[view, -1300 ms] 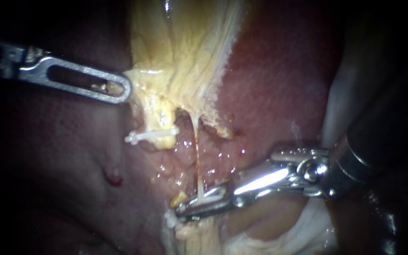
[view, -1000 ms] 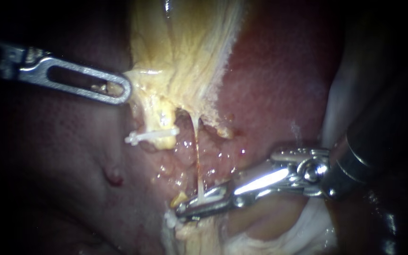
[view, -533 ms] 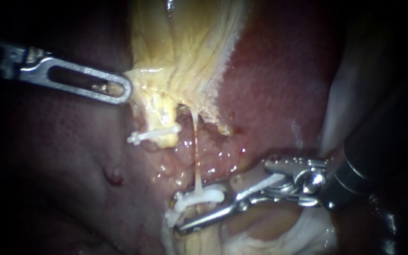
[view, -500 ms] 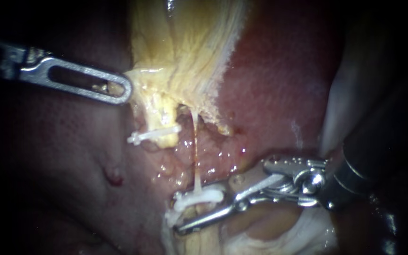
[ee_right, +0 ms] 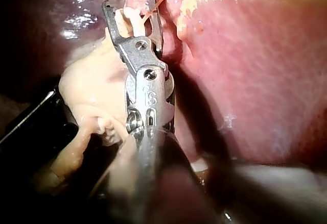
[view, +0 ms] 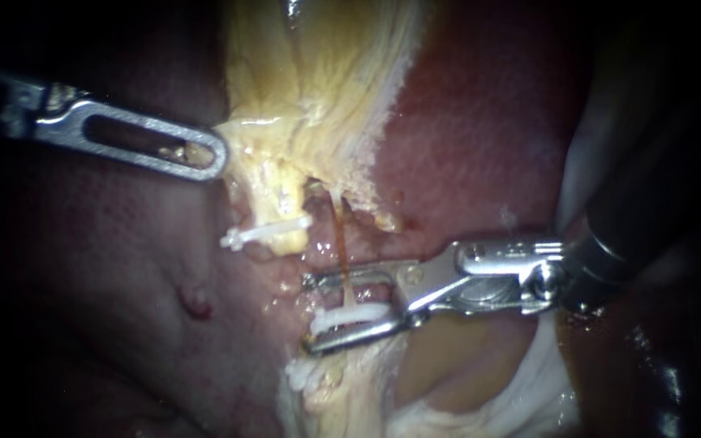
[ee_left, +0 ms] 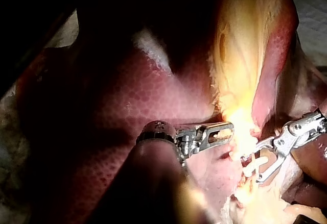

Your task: Going back first clip right tube

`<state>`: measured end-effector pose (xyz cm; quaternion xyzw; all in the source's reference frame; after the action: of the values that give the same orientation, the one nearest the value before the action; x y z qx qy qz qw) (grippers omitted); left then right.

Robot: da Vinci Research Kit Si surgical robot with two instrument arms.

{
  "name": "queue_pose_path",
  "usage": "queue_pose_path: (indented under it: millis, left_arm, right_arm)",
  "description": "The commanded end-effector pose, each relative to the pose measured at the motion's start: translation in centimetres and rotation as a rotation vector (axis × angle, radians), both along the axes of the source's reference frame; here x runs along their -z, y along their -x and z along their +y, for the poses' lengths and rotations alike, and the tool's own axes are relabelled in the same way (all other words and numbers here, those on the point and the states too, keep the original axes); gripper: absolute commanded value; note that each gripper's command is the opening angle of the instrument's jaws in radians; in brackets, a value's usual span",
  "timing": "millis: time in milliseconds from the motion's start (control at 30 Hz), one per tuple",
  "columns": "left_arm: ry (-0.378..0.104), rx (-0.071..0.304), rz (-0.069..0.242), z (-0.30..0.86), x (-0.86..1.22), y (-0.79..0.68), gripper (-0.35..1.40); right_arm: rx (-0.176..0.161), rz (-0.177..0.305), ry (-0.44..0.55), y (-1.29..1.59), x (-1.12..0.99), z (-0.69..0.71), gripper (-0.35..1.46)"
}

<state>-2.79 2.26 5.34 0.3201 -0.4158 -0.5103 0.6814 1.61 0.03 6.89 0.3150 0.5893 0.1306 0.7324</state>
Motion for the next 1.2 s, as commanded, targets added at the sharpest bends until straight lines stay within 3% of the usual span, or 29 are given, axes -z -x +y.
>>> queue_pose_path:
  millis: [33,400,600,933,1200]
  left_arm:
    - [0.000,0.000,0.000,0.00,0.00,0.00,-0.35]
    - [0.000,-0.001,-0.001,0.00,0.00,-0.01,-0.35]
    - [0.000,-0.001,-0.001,0.00,0.00,-0.01,-0.35]
    - [0.003,-0.004,-0.002,-0.06,-0.08,0.06,-0.35]
    - [0.011,-0.032,-0.008,-0.20,-0.40,0.29,-0.35]
  right_arm:
    - [-0.003,0.002,0.015,0.04,0.03,0.03,0.50]
    - [-0.046,0.005,0.130,0.75,0.37,0.34,0.50]
    - [-0.059,0.000,0.146,1.04,0.53,0.50,0.50]
    - [-0.051,0.007,0.148,1.15,0.58,0.49,0.50]
    - [-0.049,0.008,0.145,1.21,0.65,0.50,0.50]
